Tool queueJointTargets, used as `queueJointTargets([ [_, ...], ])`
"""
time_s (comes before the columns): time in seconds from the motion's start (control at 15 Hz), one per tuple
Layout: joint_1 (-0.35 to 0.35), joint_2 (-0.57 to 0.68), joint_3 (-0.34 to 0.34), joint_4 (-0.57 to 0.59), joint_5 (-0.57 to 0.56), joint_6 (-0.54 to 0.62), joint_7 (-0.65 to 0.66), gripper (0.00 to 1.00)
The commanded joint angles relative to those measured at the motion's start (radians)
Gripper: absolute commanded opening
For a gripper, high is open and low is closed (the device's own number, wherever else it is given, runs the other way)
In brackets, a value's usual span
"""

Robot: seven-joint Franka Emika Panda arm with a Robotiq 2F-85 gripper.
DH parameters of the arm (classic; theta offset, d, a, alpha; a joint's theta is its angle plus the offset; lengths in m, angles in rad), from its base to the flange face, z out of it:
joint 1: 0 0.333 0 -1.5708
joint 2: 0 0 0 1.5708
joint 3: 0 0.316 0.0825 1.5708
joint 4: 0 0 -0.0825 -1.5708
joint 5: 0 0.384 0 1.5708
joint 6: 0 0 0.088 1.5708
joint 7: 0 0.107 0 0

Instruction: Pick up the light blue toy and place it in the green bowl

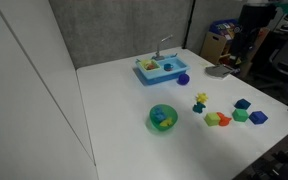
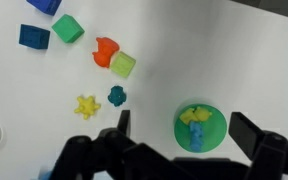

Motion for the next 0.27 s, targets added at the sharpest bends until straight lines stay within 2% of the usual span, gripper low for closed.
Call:
queueJointTargets([
  [0.0,-0.004,-0.009,0.007,0.002,0.002,-0.004,-0.003,1.0],
  [0.2,-0.001,-0.018,0.009,0.0,0.003,-0.004,-0.008,1.0],
])
